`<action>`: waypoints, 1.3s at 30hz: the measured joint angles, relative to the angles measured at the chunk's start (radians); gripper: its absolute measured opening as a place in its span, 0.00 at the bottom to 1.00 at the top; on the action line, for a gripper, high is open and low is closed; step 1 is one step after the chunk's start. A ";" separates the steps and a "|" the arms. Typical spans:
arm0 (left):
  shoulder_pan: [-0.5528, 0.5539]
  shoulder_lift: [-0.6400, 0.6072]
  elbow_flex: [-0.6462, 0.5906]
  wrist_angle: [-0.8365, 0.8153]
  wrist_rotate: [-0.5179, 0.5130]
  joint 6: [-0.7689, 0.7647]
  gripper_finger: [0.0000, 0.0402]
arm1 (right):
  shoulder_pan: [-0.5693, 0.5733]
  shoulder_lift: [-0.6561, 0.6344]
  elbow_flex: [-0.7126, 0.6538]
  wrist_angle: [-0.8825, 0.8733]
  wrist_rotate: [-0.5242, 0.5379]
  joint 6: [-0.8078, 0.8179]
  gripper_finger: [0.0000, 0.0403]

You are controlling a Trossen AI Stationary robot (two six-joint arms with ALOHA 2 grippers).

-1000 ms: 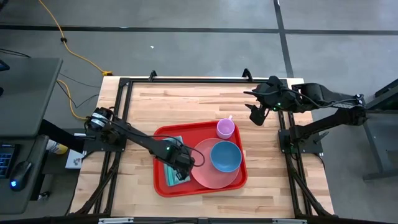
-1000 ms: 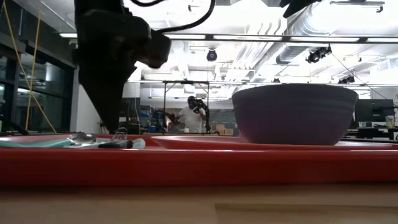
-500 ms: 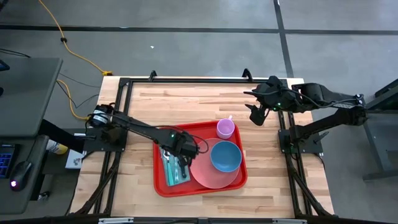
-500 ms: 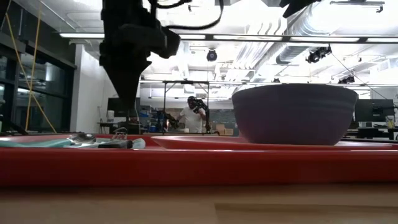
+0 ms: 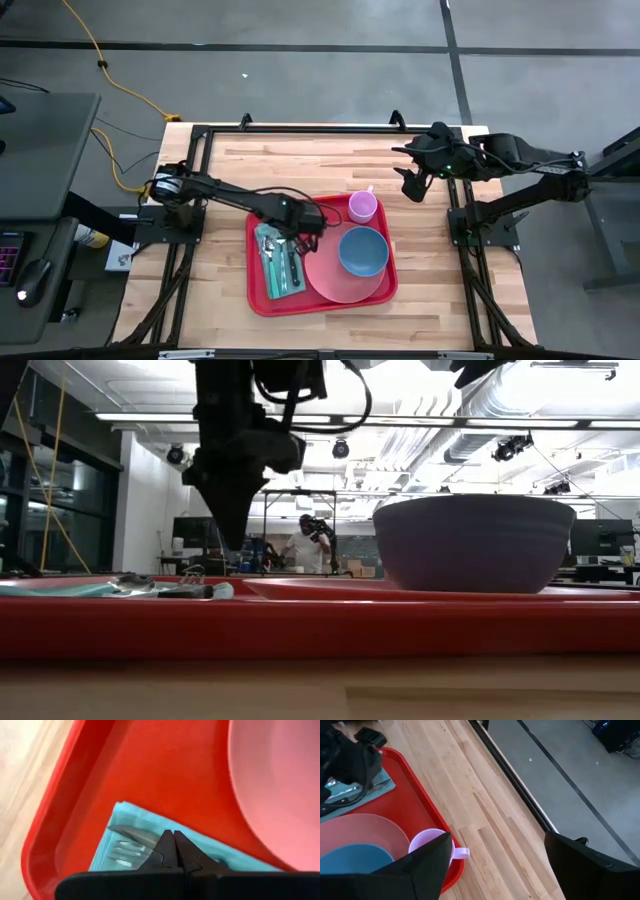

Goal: Set up tray
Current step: Adjust the blue napkin on the red serving tray

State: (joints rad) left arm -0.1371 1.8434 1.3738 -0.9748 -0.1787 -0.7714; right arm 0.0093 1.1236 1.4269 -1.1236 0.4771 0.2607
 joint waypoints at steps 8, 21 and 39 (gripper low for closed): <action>0.041 0.056 -0.003 0.021 0.027 0.035 0.02 | 0.000 0.000 0.000 0.005 -0.018 0.000 0.74; 0.039 0.061 -0.003 -0.107 0.035 0.061 0.02 | 0.000 0.000 0.000 0.008 -0.023 0.009 0.74; 0.053 0.061 -0.050 -0.042 0.008 0.062 0.02 | 0.000 0.000 0.000 0.022 -0.024 0.009 0.74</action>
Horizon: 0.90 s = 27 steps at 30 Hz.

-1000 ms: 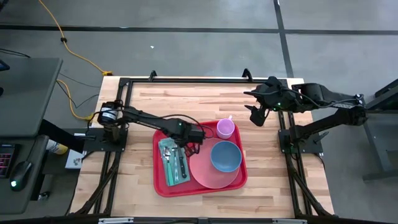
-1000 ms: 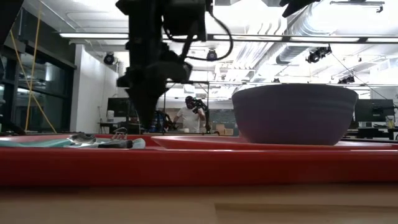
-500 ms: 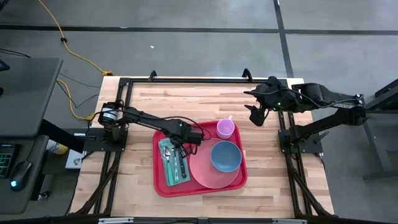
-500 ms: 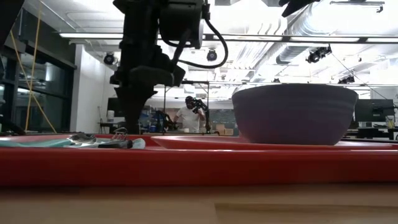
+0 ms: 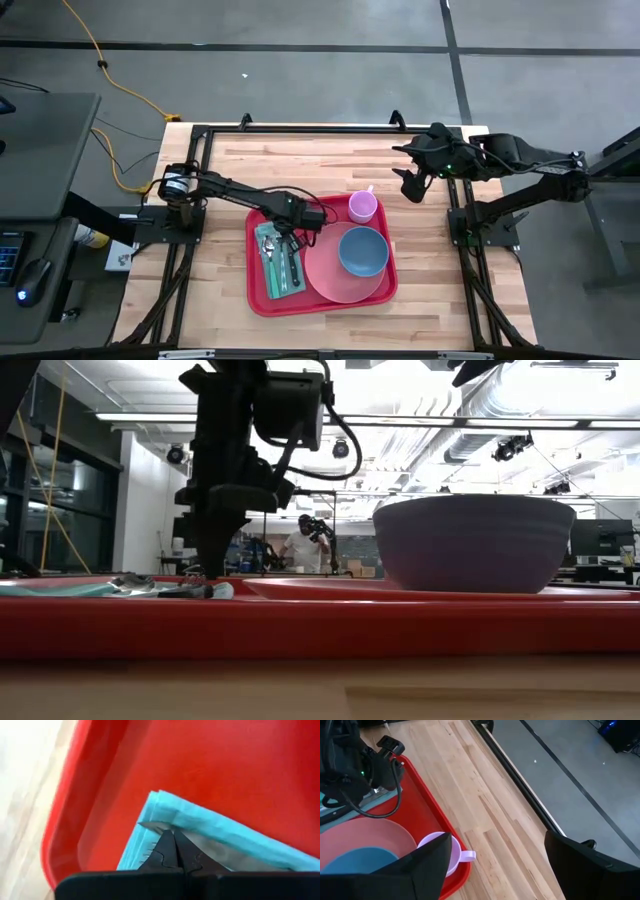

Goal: Set up tray
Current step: Adjust the blue napkin on the red serving tray

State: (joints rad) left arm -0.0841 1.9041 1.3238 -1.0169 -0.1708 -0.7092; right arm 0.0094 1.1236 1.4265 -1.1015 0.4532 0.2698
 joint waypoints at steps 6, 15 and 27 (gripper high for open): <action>-0.001 0.000 -0.020 0.024 0.016 -0.004 0.02 | 0.000 0.000 0.000 0.000 -0.008 0.002 0.74; -0.001 0.000 -0.018 0.033 0.027 -0.002 0.02 | 0.000 0.000 0.000 0.000 -0.008 0.001 0.74; -0.029 -0.001 0.079 0.046 0.201 0.101 0.02 | 0.000 0.000 0.000 -0.001 -0.014 0.001 0.74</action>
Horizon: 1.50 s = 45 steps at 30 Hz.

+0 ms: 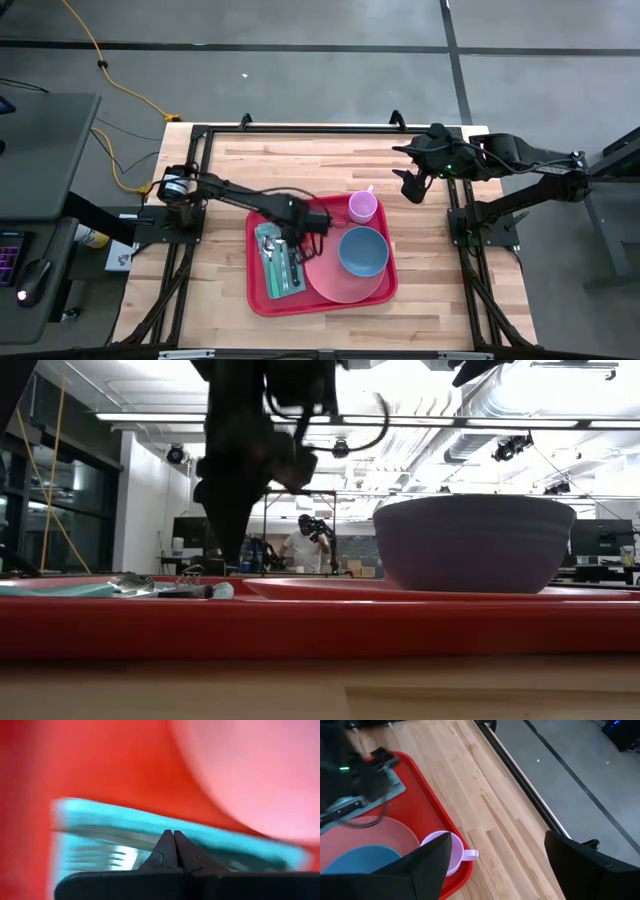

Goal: Set up tray
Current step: Adjust the blue napkin on the red serving tray

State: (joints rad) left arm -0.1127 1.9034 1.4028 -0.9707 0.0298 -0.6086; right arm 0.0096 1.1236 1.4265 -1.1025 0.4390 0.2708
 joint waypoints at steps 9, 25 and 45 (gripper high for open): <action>-0.140 0.000 0.003 0.165 0.195 -0.003 0.02 | 0.000 0.000 0.000 -0.004 -0.001 -0.001 0.74; -0.296 0.032 0.003 0.284 0.033 -0.322 0.02 | 0.000 0.000 0.001 0.009 -0.009 -0.021 0.74; -0.399 0.087 0.004 0.225 -0.067 -0.580 0.02 | 0.000 0.000 0.001 0.015 -0.031 -0.033 0.74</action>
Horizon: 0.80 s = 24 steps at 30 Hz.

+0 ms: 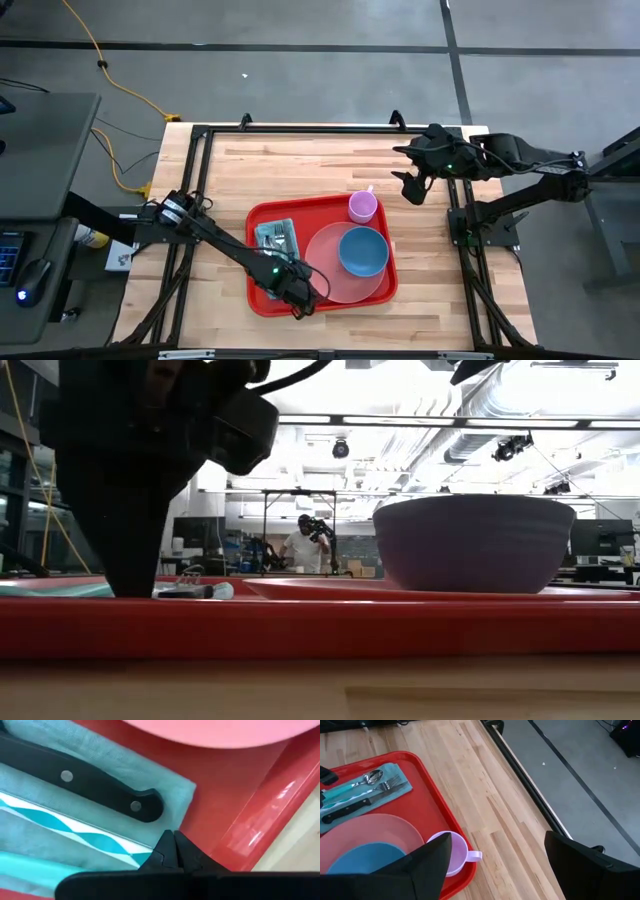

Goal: Set up tray
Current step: Adjust the blue napkin on the red serving tray

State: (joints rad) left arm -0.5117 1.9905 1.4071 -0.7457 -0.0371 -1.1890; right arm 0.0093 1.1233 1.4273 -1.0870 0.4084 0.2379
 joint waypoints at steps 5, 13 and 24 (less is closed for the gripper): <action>0.000 -0.001 0.014 0.010 0.003 -0.004 0.02 | 0.000 0.000 0.000 0.000 0.000 -0.003 0.74; 0.019 -0.016 0.211 -0.379 -0.112 0.005 0.02 | 0.000 0.000 0.000 0.001 0.000 -0.011 0.74; 0.134 -0.015 0.184 -0.717 -0.078 0.034 0.02 | 0.002 0.000 0.000 0.002 -0.010 -0.011 0.74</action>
State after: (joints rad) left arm -0.3773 1.9759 1.5906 -1.4624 -0.1150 -1.1549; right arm 0.0113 1.1233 1.4273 -1.0855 0.3979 0.2268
